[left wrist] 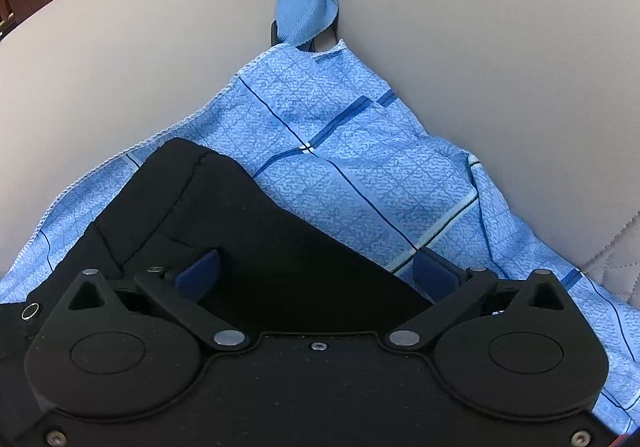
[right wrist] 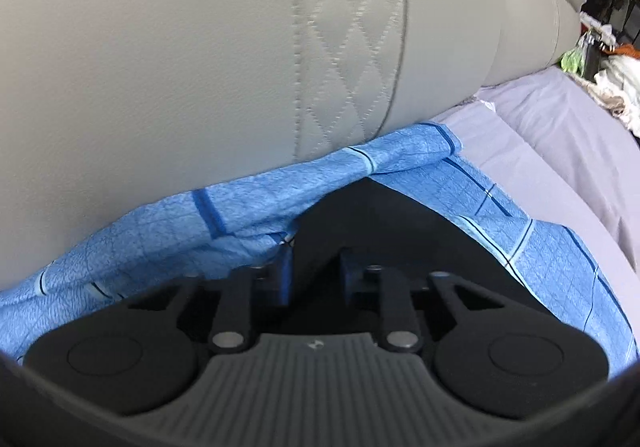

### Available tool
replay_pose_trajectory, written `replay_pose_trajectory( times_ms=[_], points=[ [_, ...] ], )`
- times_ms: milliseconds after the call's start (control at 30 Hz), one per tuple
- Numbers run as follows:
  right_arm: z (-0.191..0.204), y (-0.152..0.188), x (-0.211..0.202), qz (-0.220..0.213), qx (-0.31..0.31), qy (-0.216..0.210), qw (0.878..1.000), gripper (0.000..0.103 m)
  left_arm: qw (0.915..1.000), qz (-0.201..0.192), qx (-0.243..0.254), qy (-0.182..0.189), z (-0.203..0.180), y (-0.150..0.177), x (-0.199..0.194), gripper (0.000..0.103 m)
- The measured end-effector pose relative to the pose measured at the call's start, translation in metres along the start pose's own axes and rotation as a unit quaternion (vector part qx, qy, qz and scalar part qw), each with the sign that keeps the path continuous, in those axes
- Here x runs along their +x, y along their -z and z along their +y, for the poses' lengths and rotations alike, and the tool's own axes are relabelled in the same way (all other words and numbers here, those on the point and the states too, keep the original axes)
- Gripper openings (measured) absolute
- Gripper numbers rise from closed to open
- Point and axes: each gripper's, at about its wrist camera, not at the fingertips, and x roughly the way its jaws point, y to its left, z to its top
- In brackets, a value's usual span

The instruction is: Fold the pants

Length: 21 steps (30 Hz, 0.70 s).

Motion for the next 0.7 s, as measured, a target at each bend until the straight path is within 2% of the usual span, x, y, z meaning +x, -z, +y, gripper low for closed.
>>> replay_pose_trajectory(
  times_ms=[33, 133, 300, 333, 367, 400, 433, 467, 533, 700],
  points=[
    [-0.005, 0.0, -0.001, 0.002, 0.007, -0.006, 1.0, 0.014, 1.0, -0.003, 0.003, 0.001, -0.001, 0.0, 0.0, 0.103],
    [-0.023, 0.0, -0.006, 0.004, 0.047, -0.032, 0.998, 0.005, 0.9999, -0.007, 0.007, 0.008, 0.001, 0.0, 0.001, 0.103],
    [-0.049, 0.009, -0.026, -0.033, 0.086, -0.074, 0.993, 0.004, 0.9998, -0.011, 0.013, 0.015, 0.002, -0.001, 0.001, 0.103],
    [-0.054, 0.011, -0.032, -0.043, 0.089, -0.082, 0.992, 0.004, 0.9997, -0.012, 0.014, 0.016, 0.002, 0.0, 0.001, 0.1],
    [-0.061, 0.014, -0.039, -0.053, 0.092, -0.091, 0.99, 0.004, 0.9996, -0.018, 0.014, 0.017, 0.003, 0.001, -0.001, 0.077],
    [-0.067, 0.015, -0.045, -0.06, 0.096, -0.097, 0.989, 0.004, 0.9992, -0.03, 0.011, 0.025, 0.005, 0.003, -0.006, 0.061],
    [-0.073, 0.018, -0.051, -0.067, 0.101, -0.102, 0.987, 0.004, 0.9987, -0.042, 0.015, 0.022, 0.007, 0.005, -0.012, 0.026],
    [-0.08, 0.021, -0.058, -0.075, 0.107, -0.107, 0.986, 0.004, 0.9986, -0.046, 0.024, 0.007, 0.007, 0.006, -0.016, 0.009],
    [-0.097, 0.029, -0.073, -0.096, 0.116, -0.123, 0.981, 0.004, 0.998, -0.049, 0.029, 0.027, 0.017, 0.006, -0.026, 0.005],
    [-0.144, 0.056, -0.104, -0.12, 0.154, -0.141, 0.971, 0.004, 0.9941, -0.072, 0.027, 0.076, 0.057, 0.011, -0.064, 0.004]
  ],
)
